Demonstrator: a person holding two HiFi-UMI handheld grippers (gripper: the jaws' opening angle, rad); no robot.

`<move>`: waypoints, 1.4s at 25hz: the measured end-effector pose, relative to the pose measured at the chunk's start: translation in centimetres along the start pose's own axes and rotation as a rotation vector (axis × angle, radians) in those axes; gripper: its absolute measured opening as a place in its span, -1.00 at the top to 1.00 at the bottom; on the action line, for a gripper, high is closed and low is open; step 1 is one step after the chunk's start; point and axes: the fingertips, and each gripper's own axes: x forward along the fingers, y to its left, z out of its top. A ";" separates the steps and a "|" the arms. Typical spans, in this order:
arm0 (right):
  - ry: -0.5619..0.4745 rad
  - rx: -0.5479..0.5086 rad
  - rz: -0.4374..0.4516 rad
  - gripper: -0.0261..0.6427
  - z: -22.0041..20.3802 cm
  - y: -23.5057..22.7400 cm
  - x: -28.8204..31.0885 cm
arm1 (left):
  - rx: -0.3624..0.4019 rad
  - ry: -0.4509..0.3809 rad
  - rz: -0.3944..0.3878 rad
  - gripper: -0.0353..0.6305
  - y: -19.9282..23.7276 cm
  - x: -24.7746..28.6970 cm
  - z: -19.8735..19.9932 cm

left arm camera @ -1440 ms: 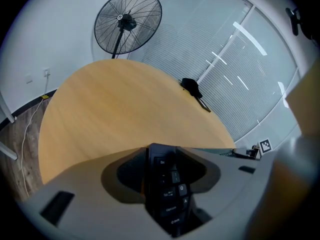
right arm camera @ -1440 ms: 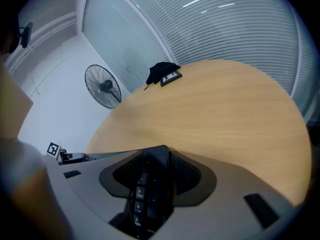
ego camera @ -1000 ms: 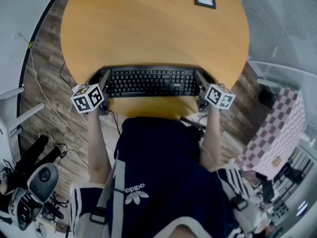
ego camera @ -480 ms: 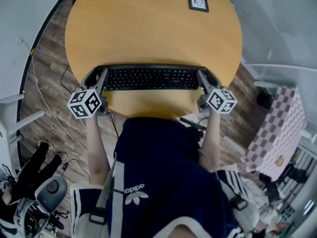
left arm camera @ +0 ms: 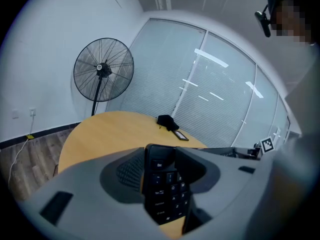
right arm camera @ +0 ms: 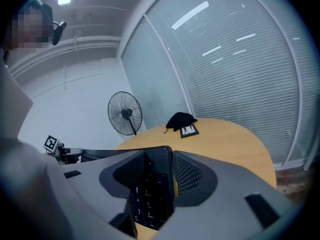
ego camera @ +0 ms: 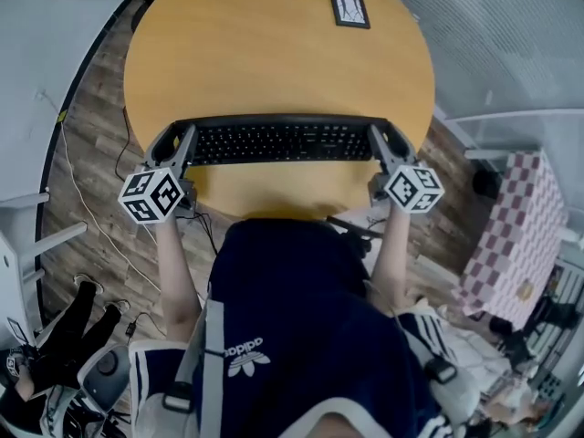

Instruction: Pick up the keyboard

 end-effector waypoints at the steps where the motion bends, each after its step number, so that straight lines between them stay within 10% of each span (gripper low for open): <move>1: -0.014 -0.013 0.002 0.42 0.7 0.4 -0.2 | 0.009 -0.013 -0.005 0.35 -0.2 -0.2 0.7; 35: -0.351 -0.241 0.054 0.42 16.4 9.2 -12.2 | 0.176 -0.376 -0.093 0.35 -9.3 -12.3 14.1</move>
